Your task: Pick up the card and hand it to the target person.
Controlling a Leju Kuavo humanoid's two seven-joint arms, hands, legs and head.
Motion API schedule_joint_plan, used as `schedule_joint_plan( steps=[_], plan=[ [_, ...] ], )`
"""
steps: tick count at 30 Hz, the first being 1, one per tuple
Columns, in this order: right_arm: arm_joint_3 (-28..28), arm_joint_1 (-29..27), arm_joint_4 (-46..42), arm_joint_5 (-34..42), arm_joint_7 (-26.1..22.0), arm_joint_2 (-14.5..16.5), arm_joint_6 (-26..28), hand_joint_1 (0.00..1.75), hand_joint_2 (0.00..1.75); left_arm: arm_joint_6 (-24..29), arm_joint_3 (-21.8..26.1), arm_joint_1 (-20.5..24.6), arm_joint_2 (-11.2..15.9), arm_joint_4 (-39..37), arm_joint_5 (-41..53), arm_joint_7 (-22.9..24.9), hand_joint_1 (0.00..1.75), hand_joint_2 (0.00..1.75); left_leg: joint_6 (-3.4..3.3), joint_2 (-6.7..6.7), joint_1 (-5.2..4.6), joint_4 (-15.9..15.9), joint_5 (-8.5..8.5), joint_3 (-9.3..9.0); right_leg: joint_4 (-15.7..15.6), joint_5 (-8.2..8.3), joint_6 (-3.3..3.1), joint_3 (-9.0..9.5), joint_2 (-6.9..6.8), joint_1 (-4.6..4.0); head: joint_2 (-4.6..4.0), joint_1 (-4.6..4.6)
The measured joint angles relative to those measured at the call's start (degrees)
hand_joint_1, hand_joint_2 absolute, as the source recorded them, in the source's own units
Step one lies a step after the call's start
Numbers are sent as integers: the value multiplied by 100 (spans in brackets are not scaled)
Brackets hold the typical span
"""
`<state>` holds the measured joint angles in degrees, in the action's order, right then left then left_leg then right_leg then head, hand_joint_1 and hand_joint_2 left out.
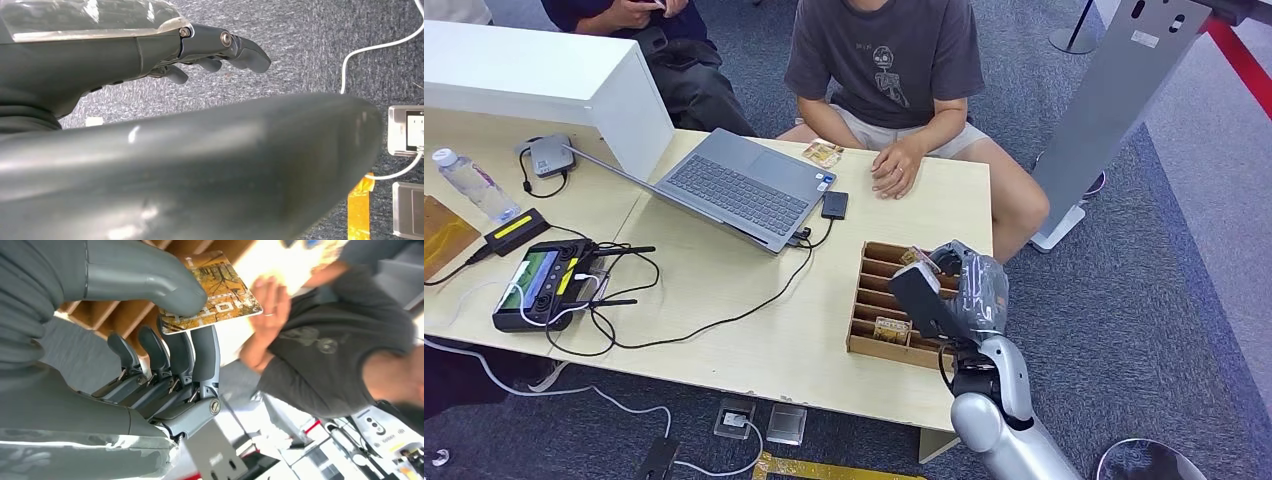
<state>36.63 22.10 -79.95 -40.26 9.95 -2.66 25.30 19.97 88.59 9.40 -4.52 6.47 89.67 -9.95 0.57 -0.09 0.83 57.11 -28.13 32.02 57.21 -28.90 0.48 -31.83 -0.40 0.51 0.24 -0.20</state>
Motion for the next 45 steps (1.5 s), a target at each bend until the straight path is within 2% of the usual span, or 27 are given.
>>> schedule_joint_plan(
  steps=[4,12,17,21,26,33,39,45],
  plan=[
    [-137,103,-252,538,-211,-95,27,145,175,-7,-2,-3,0,0,27,1,0,0,0,0,0,0,0,0,0,0,0,0,0,0,0,-3],
    [-305,618,-373,1186,-710,-167,-12,150,175,-8,-9,-2,0,0,27,9,0,0,-1,0,0,0,1,2,2,1,0,2,0,0,0,-1],
    [-319,1037,-192,1243,-879,-127,-18,150,175,-10,-14,4,0,0,27,9,0,0,-1,-1,0,0,1,2,3,1,0,1,-1,0,0,-1],
    [-309,1304,76,998,-933,-56,129,152,175,-14,-34,6,0,0,27,3,0,0,-1,-1,0,0,1,8,5,1,0,-1,-1,0,0,0],
    [-238,1957,778,357,-958,135,508,152,175,-1,-88,16,2,0,25,8,0,0,-1,-2,0,0,2,8,5,1,0,0,-3,0,0,0],
    [-113,2604,1901,333,-1259,568,610,152,175,102,-137,23,2,0,-56,31,0,0,0,-2,0,0,2,9,8,0,0,-2,-4,0,0,-5],
    [-22,2913,2802,418,-1465,931,675,150,175,116,-142,24,4,0,-78,28,0,0,0,-2,0,0,2,10,8,0,0,-2,-5,0,0,-1],
    [112,3042,3460,137,-1421,1160,833,149,175,117,-140,22,7,0,-77,15,0,0,0,-2,0,0,2,9,7,0,0,-2,-5,0,0,0]
  ],
)
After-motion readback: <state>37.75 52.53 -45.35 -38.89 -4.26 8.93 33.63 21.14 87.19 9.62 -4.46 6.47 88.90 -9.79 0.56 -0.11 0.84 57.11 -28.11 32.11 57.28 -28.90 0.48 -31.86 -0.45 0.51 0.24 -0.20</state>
